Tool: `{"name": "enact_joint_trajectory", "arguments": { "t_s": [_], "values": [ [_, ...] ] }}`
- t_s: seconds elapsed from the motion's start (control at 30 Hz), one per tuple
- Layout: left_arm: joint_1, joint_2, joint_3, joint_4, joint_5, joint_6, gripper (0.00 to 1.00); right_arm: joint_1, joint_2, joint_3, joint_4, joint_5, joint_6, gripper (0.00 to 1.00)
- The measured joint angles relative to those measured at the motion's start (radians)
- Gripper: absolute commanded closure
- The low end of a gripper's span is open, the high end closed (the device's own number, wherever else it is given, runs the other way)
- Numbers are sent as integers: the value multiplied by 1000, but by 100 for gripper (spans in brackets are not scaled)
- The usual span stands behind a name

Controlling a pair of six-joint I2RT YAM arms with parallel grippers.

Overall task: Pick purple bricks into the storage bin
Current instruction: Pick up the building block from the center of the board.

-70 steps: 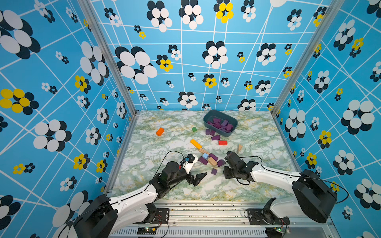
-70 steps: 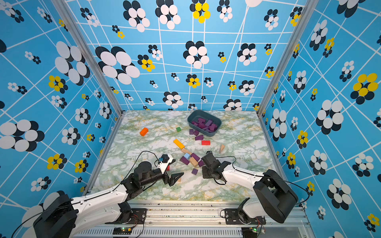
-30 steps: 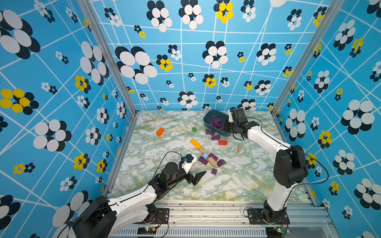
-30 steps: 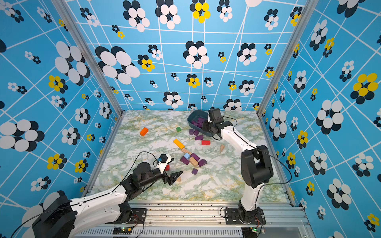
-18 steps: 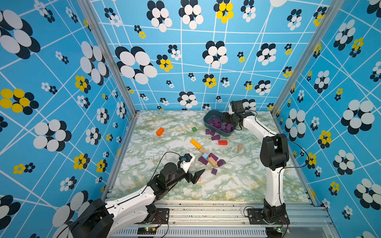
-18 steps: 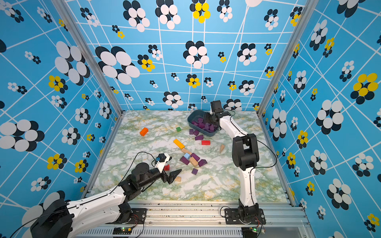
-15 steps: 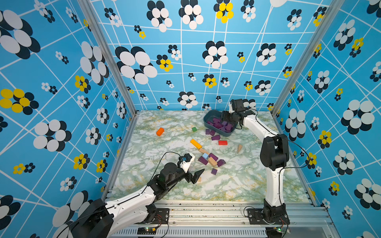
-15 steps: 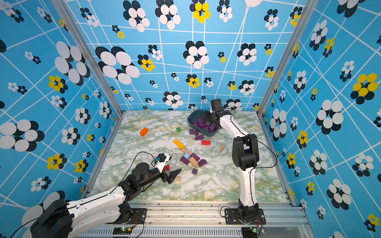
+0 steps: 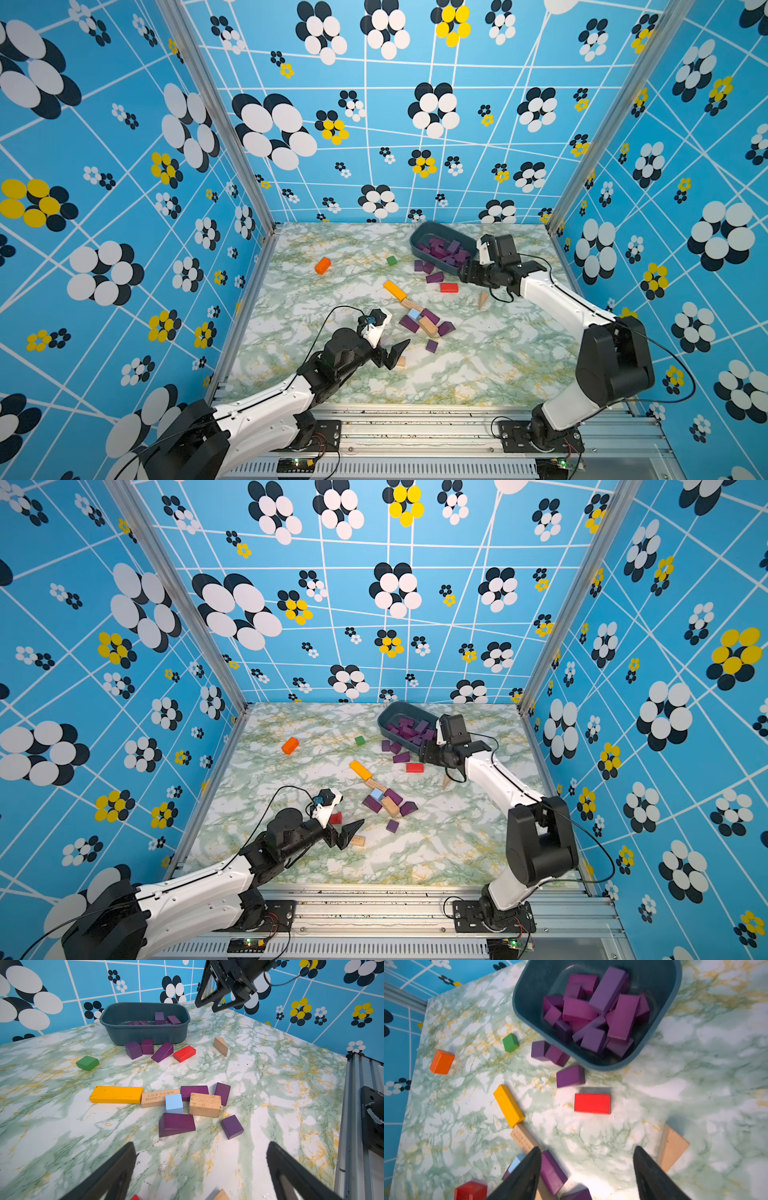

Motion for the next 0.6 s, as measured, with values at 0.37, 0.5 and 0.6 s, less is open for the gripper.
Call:
{"name": "enact_joint_trajectory", "arguments": {
  "t_s": [0.37,0.5,0.6],
  "values": [
    [0,38,0,1,0,7,0,167,-254,-340,67,10,103,31],
    [0,61,0,9,0,7,1,204,-278,-412,132,9,163,37],
    [0,95,1,8,5,7,1,211,-260,-463,176,9,201,40]
  ]
}}
